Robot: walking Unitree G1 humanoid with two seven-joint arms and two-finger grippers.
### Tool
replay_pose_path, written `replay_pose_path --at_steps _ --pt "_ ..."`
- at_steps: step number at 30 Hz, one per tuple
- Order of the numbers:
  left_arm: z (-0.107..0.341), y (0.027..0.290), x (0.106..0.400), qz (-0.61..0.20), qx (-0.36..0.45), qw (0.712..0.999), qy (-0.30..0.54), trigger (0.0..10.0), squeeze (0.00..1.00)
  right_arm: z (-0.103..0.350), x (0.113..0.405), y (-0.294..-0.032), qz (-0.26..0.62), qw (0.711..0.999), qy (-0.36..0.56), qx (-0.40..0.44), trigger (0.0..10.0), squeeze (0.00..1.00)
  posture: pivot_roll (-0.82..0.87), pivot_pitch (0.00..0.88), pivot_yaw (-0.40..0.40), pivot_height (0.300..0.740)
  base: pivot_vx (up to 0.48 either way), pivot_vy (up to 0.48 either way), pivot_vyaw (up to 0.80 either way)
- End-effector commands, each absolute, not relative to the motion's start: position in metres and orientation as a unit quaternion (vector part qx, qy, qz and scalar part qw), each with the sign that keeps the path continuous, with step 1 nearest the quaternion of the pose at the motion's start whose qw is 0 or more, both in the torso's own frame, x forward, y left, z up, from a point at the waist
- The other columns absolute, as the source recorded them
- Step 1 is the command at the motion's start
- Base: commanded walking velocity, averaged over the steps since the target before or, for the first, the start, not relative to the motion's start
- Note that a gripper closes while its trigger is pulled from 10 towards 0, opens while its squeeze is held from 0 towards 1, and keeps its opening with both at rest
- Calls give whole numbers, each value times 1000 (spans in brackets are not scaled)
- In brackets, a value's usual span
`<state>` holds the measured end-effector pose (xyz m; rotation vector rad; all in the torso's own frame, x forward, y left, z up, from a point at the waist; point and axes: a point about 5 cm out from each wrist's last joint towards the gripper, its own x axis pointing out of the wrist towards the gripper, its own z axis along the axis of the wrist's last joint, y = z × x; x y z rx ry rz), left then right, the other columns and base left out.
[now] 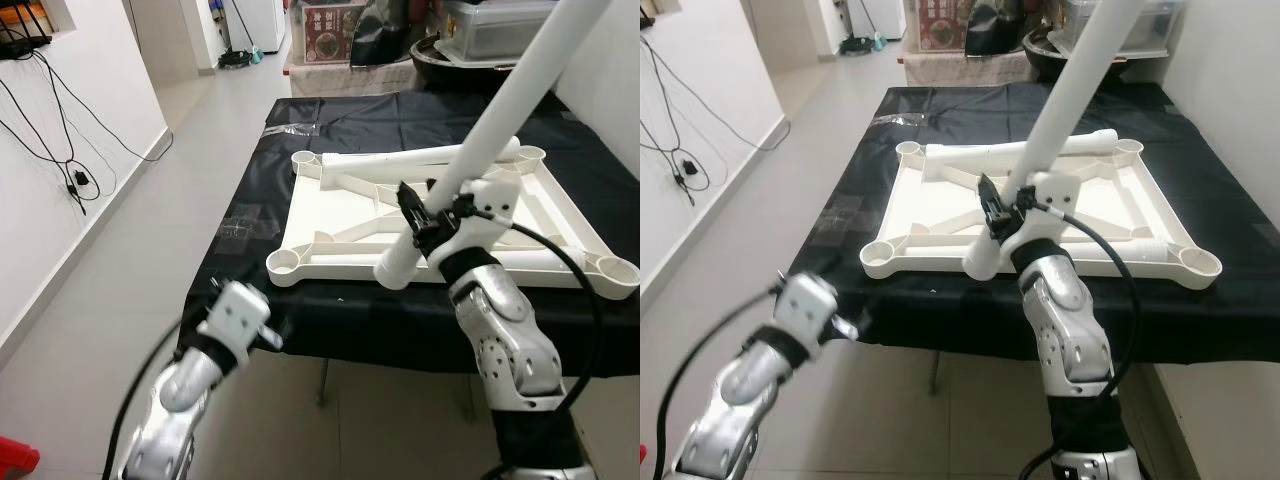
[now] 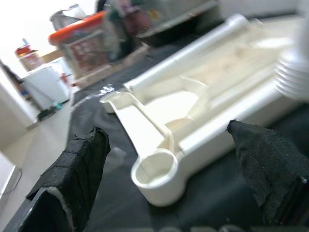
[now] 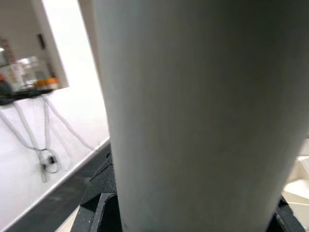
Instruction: Building children table
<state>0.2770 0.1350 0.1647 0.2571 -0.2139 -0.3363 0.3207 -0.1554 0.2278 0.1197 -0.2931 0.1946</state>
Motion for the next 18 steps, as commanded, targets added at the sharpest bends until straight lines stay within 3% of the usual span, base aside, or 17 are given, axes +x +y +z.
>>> replay_pose_path --at_steps 1,5,18 --pt "170 133 278 -155 100 977 -106 10000 0 223 319 -152 94 983 -147 53 10000 0 50 42 24 740 0 0 0" --pt "177 119 277 -150 44 981 -111 10000 0 217 314 -143 109 982 -146 45 10000 0 39 41 13 740 0 0 0" --pt "161 88 256 -176 -10 982 -71 10000 0 216 314 -129 124 979 -162 22 10000 0 39 36 -11 740 0 0 800"
